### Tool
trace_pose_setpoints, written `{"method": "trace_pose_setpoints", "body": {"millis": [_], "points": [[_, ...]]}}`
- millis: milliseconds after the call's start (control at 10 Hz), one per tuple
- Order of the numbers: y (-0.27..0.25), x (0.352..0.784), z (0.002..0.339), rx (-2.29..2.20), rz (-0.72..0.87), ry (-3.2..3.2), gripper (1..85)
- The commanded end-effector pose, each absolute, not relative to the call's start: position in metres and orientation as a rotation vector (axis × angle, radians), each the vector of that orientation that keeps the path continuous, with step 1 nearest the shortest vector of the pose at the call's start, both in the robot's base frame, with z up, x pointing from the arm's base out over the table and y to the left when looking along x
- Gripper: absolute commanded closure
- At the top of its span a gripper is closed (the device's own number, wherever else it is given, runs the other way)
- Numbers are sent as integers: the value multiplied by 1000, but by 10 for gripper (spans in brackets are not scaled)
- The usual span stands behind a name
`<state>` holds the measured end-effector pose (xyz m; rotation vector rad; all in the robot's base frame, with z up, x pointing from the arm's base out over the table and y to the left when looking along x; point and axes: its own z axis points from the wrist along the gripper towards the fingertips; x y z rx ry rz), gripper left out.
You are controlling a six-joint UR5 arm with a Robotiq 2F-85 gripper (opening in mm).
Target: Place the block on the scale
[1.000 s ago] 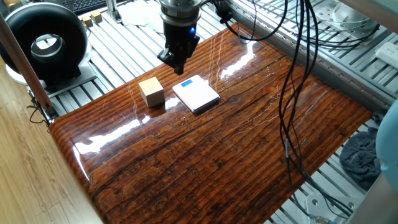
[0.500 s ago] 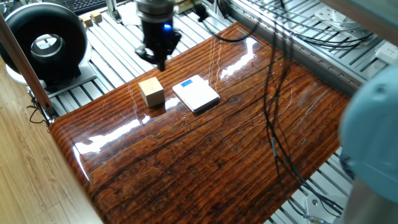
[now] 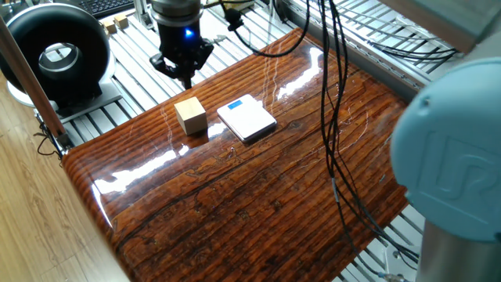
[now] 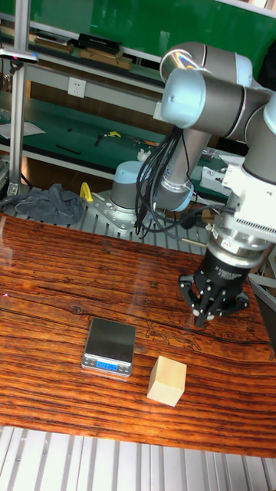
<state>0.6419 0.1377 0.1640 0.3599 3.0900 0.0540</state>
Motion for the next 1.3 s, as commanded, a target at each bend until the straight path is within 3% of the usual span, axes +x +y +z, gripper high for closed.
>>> {"method": "trace_pose_setpoints", "body": {"millis": [0,100,200,300,600,1200], "points": [[146,666,149,456,173,3023,497],[147,673,143,411,206,2999,347],[145,674,140,401,192,2998,257],[151,668,140,434,213,3023,227],[128,670,138,489,48,3019,210],[119,682,122,443,-5,2999,133]]}}
